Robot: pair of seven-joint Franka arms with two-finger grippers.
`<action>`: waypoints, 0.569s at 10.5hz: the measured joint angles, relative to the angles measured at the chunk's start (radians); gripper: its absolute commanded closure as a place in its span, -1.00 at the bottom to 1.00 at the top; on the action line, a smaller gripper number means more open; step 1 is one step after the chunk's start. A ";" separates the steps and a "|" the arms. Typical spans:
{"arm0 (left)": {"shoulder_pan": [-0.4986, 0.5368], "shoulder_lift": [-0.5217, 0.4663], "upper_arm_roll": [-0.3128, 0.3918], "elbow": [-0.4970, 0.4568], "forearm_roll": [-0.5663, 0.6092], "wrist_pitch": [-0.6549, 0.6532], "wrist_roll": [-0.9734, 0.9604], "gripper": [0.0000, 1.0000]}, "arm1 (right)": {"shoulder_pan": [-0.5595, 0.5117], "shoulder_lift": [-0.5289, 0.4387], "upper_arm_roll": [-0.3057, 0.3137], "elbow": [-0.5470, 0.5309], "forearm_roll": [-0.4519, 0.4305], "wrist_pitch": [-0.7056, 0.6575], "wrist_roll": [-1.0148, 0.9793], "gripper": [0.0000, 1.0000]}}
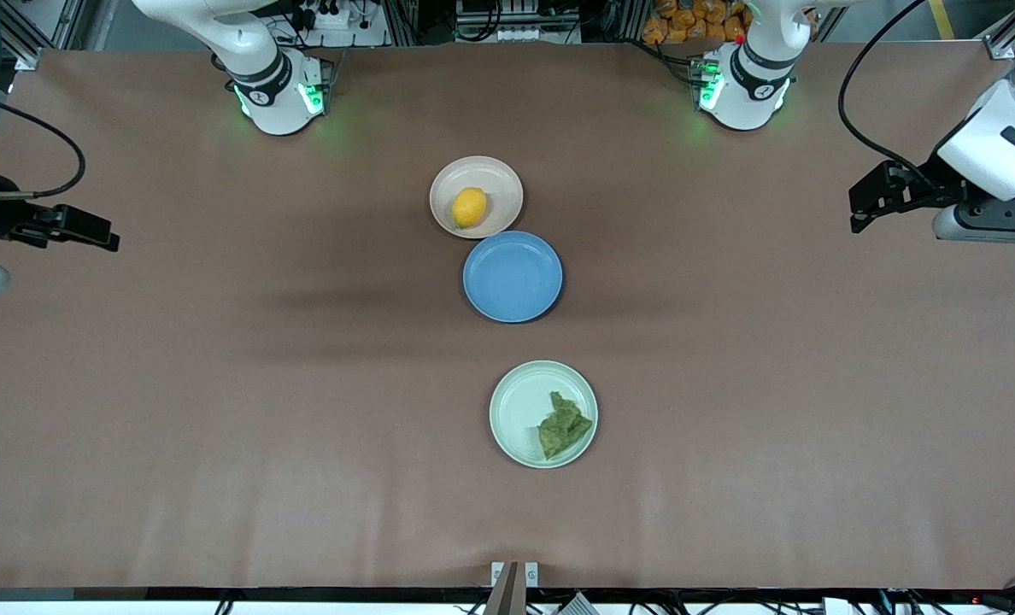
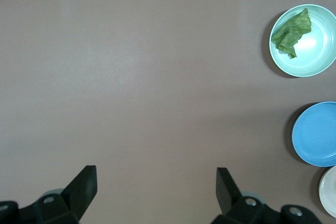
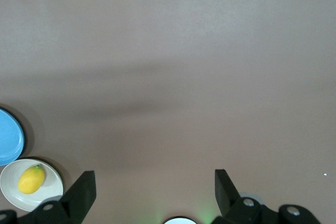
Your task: Place lemon and lettuce in plates
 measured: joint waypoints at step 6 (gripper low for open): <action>0.000 0.000 0.002 0.000 0.000 0.000 0.000 -1.00 | -0.035 0.000 0.001 -0.003 0.000 -0.006 -0.003 -1.00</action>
